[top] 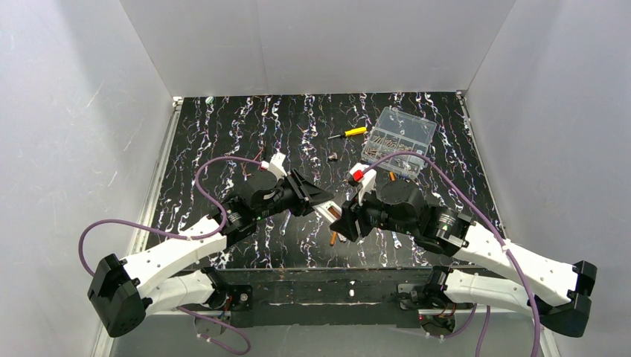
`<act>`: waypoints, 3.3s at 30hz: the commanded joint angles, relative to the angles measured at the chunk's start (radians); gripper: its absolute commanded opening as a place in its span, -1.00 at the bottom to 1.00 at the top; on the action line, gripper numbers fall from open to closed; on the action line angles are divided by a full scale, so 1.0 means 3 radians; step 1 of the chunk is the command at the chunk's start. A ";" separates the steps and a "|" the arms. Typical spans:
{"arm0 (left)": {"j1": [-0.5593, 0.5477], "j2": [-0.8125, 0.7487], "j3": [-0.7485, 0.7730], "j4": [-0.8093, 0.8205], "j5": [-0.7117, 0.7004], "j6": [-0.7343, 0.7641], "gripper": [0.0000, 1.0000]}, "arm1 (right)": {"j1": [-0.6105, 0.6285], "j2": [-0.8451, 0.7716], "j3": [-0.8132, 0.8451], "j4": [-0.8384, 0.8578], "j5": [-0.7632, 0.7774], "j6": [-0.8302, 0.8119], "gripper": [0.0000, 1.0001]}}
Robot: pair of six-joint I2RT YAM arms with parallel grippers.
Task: Load the batteries into the remote control
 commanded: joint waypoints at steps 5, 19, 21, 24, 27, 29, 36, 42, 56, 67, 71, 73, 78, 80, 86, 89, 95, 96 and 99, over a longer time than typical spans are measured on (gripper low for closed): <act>0.0016 -0.0032 0.0049 0.0076 0.0080 0.0041 -1.00 | 0.0013 -0.0105 0.0024 0.0082 0.0038 -0.0078 -0.83; 0.0018 -0.0058 -0.0377 0.0875 0.0124 0.0303 -1.00 | 0.0014 -0.0278 0.0033 0.0139 -0.0028 -0.0189 0.11; 0.0018 -0.0008 -0.0407 0.1040 0.0119 0.0256 -1.00 | 0.0013 -0.0253 0.0042 0.0113 -0.0032 -0.0199 0.08; 0.0015 0.0043 -0.0377 0.1120 0.0151 0.0226 -1.00 | 0.0014 -0.0197 0.0055 0.0095 -0.0036 -0.0205 -0.14; 0.0014 0.0059 -0.0326 0.1050 0.0181 0.0208 -0.95 | 0.0014 -0.0151 0.0079 0.0085 -0.0037 -0.0211 -0.40; 0.0018 0.0045 -0.0314 0.0974 0.0169 0.0191 -0.78 | 0.0014 -0.0139 0.0095 0.0090 -0.0038 -0.0222 -0.53; 0.0016 -0.0017 -0.0284 0.0717 0.0096 0.0138 -0.45 | 0.0014 -0.0088 0.0116 0.0119 -0.0211 -0.0248 -0.78; 0.0014 -0.0011 -0.0237 0.0618 0.0088 0.0105 -0.26 | 0.0017 -0.0042 0.0127 0.0188 -0.0272 -0.0234 -0.80; 0.0013 0.0071 -0.0135 0.0670 0.0188 -0.0020 -0.34 | 0.0014 0.0046 0.0084 0.0320 -0.0121 -0.0169 -0.81; 0.0008 0.0121 -0.0147 0.0816 0.0245 -0.0093 -1.00 | 0.0014 0.0011 0.0046 0.0345 0.0070 -0.0184 -0.76; 0.0008 0.0124 -0.0163 0.0907 0.0257 -0.0027 -1.00 | 0.0014 -0.0044 0.0026 0.0340 0.0050 -0.0213 -0.47; 0.0007 0.0117 -0.0183 0.0977 0.0274 0.0036 -1.00 | 0.0014 -0.0093 0.0004 0.0345 0.0030 -0.0223 -0.19; 0.0007 0.0107 -0.0295 0.1239 0.0317 0.0220 -1.00 | 0.0015 -0.0247 -0.0007 0.0362 -0.0145 -0.0324 0.48; 0.0005 0.0109 -0.0355 0.1332 0.0318 0.0289 -1.00 | 0.0014 -0.0312 0.0027 0.0320 -0.0236 -0.0365 0.54; 0.0005 0.0102 -0.0575 0.1753 0.0327 0.0496 -1.00 | 0.0014 -0.0595 0.0154 0.0207 -0.0331 -0.0505 0.59; 0.0005 0.0020 -0.0611 0.1686 0.0386 0.0635 -1.00 | 0.0014 -0.0782 0.0179 0.0166 -0.0080 -0.0534 0.56; 0.0010 -0.0354 -0.0585 0.1052 0.0493 0.0974 -1.00 | -0.0019 -0.0719 0.0286 -0.0390 0.0934 -0.0349 0.04; 0.0011 -0.0431 -0.0593 0.0943 0.0489 0.1019 -1.00 | -0.0064 -0.0643 0.0300 -0.0493 0.0948 -0.0283 0.00; 0.0013 -0.0644 -0.0647 0.0705 0.0468 0.1109 -1.00 | -0.0263 -0.0444 0.0248 -0.0635 0.0777 -0.0037 -0.04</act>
